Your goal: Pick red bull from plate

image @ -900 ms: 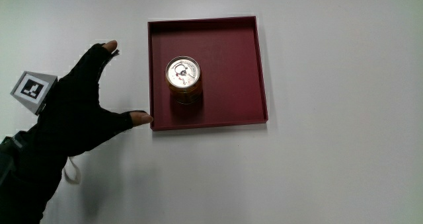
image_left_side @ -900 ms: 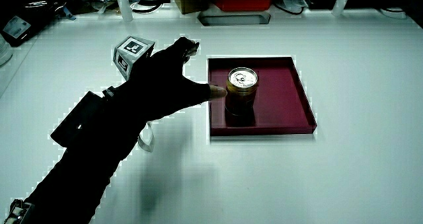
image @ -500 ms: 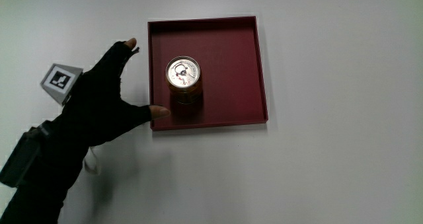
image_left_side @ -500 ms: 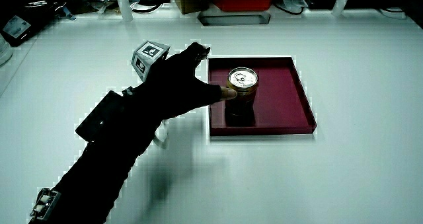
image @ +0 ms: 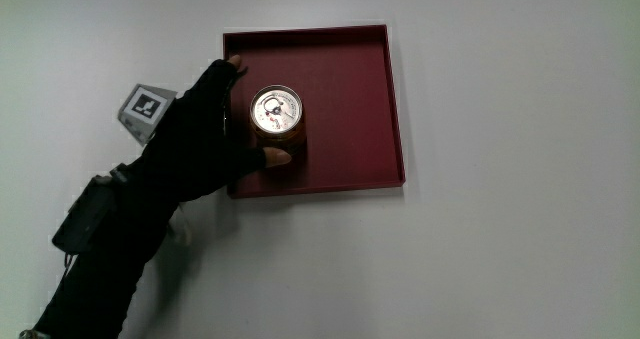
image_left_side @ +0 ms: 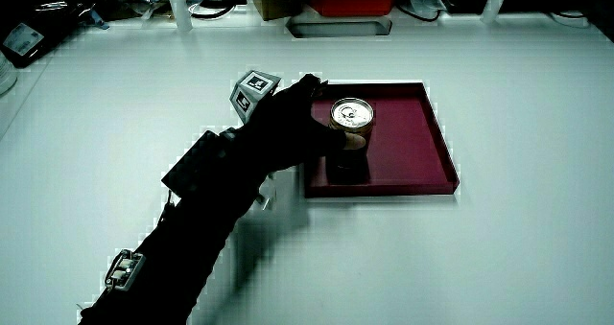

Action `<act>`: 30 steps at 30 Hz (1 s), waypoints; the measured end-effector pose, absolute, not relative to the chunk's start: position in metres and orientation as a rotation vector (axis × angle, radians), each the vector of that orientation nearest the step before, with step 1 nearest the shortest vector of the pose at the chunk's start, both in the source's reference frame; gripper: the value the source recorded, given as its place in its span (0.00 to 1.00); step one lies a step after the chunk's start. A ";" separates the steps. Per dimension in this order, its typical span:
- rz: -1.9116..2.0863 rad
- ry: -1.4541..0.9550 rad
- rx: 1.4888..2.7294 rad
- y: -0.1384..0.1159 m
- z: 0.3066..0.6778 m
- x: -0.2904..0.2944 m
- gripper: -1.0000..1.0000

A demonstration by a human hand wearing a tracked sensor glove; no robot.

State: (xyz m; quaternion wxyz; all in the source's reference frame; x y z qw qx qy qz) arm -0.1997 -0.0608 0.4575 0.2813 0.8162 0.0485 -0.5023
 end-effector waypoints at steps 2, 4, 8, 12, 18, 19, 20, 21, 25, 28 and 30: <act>-1.347 0.140 2.179 -0.062 0.460 -0.195 0.50; -1.329 0.138 2.182 -0.064 0.464 -0.191 0.50; -1.332 0.131 2.170 -0.065 0.469 -0.185 0.50; -1.325 0.131 2.169 -0.065 0.474 -0.181 0.50; -1.324 0.140 2.182 -0.065 0.476 -0.178 0.50; -1.338 0.149 2.173 -0.065 0.475 -0.178 0.50; -1.333 0.143 2.172 -0.065 0.475 -0.178 0.50; -1.317 0.142 2.185 -0.065 0.475 -0.178 0.50; -1.349 0.145 2.189 -0.064 0.475 -0.178 0.58; -1.339 0.155 2.222 -0.065 0.475 -0.179 0.63; -1.341 0.146 2.230 -0.064 0.474 -0.178 0.67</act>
